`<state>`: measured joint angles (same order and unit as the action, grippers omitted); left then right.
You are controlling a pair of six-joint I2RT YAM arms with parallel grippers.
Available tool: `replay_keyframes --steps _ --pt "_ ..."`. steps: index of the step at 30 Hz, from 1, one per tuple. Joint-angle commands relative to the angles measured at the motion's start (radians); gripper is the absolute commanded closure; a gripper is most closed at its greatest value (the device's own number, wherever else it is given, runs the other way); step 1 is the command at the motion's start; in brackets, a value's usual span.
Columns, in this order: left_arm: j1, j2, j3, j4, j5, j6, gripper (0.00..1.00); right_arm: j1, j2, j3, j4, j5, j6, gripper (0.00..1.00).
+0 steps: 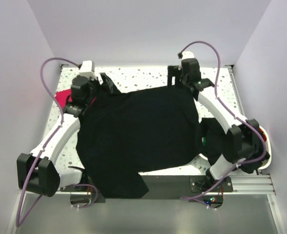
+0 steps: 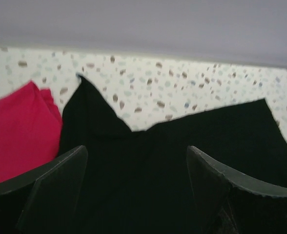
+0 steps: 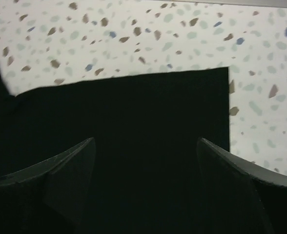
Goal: Fold and stack the t-shirts
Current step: Flatten the tshirt out
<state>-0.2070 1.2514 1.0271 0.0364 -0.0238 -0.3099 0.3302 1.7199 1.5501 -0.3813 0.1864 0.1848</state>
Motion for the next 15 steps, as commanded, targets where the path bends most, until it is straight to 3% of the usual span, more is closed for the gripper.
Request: replay_keyframes --steps 1,9,15 --pt "-0.032 -0.007 -0.122 -0.090 -0.097 -0.049 0.13 0.072 -0.136 -0.158 0.059 -0.051 0.056 0.13" --pt "-0.037 -0.125 -0.320 -0.139 -0.209 -0.123 0.11 0.128 -0.325 -0.533 0.134 -0.156 0.206 0.13" --pt "-0.037 -0.054 -0.395 -0.139 -0.151 -0.150 0.09 0.148 -0.319 -0.643 0.151 -0.142 0.248 0.14"
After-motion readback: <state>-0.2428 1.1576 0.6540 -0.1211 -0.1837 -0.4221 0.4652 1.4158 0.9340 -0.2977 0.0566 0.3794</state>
